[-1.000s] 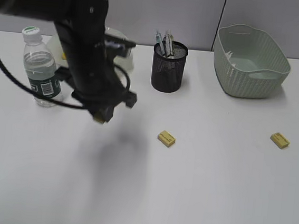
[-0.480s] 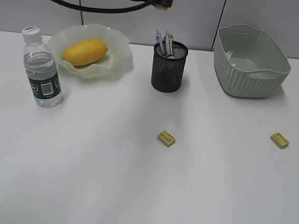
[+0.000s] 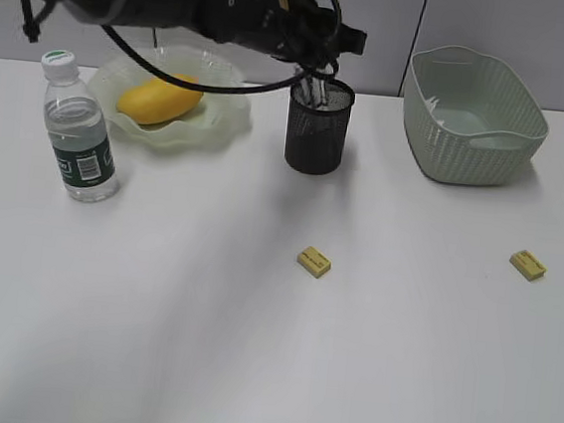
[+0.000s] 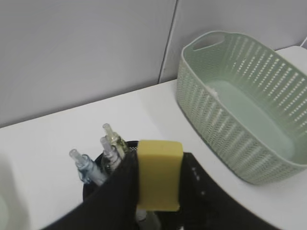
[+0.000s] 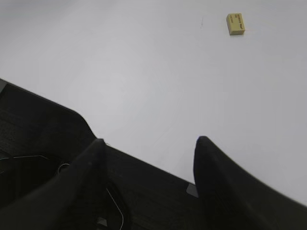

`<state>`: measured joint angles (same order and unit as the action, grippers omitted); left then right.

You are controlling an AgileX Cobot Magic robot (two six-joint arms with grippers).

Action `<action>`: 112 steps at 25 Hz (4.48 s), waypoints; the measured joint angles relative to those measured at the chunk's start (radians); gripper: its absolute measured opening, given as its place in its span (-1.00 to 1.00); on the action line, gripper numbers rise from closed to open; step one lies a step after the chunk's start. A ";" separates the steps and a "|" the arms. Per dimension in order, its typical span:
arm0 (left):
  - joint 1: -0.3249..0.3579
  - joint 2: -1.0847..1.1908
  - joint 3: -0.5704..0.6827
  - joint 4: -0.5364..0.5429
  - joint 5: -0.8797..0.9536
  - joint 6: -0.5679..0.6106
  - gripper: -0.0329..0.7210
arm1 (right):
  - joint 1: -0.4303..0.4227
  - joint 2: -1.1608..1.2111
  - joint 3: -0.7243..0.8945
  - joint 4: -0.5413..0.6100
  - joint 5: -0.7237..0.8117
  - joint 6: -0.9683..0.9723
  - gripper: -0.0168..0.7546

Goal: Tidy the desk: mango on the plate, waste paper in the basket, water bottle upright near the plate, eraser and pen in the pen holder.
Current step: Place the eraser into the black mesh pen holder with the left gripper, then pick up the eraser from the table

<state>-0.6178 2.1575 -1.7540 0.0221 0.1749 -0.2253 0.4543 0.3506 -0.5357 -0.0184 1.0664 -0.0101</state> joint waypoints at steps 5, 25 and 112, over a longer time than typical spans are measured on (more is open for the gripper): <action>0.017 0.073 0.000 -0.003 -0.074 0.000 -0.38 | 0.000 0.000 0.000 0.000 -0.001 0.001 0.23; 0.017 0.010 0.000 -0.006 -0.070 0.001 0.43 | 0.000 0.000 0.000 -0.001 -0.001 0.001 0.23; 0.015 -1.863 1.225 0.016 0.892 0.155 0.29 | 0.000 0.562 -0.155 -0.083 -0.121 0.047 0.23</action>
<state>-0.6026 0.2947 -0.5293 0.0384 1.0672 -0.0706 0.4543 0.9131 -0.6906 -0.1010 0.9454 0.0374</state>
